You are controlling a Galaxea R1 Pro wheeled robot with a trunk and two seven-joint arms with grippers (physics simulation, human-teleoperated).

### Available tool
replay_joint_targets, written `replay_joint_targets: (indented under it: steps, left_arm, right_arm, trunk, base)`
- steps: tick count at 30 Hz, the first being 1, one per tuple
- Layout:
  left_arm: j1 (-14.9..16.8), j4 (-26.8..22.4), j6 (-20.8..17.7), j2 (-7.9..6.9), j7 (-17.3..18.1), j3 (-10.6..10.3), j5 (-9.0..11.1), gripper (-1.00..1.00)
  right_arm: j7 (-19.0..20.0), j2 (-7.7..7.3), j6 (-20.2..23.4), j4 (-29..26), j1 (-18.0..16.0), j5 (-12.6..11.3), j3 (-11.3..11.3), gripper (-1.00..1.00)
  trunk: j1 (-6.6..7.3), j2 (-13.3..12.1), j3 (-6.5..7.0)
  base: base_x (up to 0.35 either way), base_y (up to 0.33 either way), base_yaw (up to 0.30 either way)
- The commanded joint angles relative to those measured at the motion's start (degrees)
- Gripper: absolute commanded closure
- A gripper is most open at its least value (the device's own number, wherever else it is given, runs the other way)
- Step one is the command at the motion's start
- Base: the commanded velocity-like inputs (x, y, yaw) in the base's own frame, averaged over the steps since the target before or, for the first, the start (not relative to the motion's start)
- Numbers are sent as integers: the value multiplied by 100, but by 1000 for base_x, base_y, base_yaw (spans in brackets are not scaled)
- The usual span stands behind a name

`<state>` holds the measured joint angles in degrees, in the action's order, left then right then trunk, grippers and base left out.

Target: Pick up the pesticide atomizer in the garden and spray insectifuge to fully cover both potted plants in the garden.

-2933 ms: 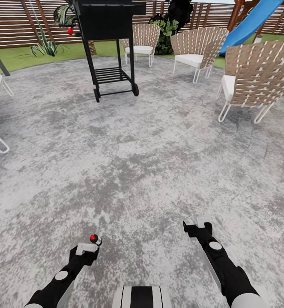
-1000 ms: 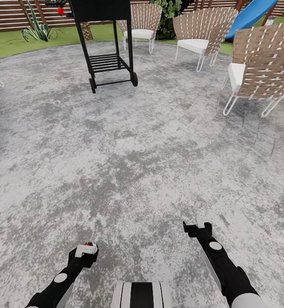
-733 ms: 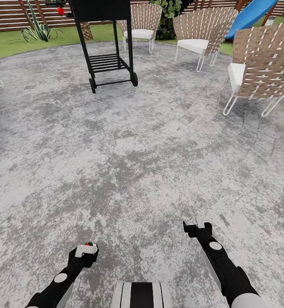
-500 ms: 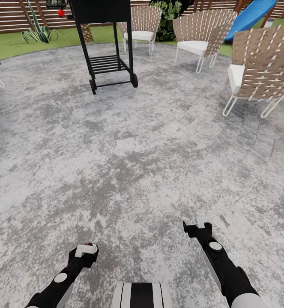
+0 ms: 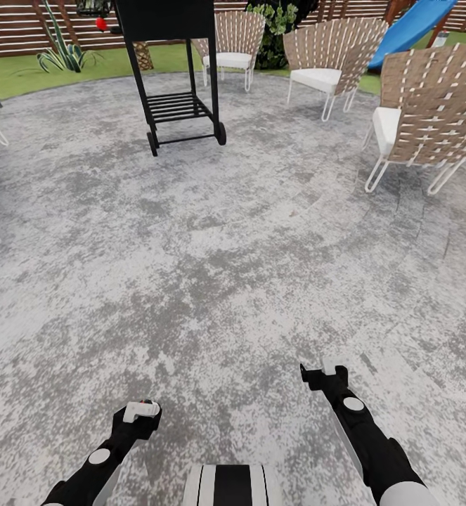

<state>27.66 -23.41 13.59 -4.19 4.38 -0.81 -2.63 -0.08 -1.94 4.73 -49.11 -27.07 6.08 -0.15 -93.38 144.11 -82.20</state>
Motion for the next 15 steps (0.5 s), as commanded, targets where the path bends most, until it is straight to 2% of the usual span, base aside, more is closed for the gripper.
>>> replay_joint_targets:
  steps: [1,12,13,15]
  left_arm:
    - [2,3,21,-2,1,-7,-27,-100]
    - [2,3,21,-2,17,-16,-27,-100]
    - [2,3,21,-2,18,-18,-27,100]
    - [2,3,21,-2,13,-18,-27,100]
  right_arm:
    - [-1,0,37,-7,0,60,0,-100]
    - [-1,0,37,-2,1,60,2,-100]
    - [-1,0,37,-2,1,60,1,-100]
    - [-1,0,37,-2,2,60,0,-100]
  trunk:
    - [1,1,2]
    - [1,1,9]
    - [1,1,9]
    - [1,1,9]
  base:
    - [0,0,0]
    - [0,0,0]
    - [0,0,0]
    - [0,0,0]
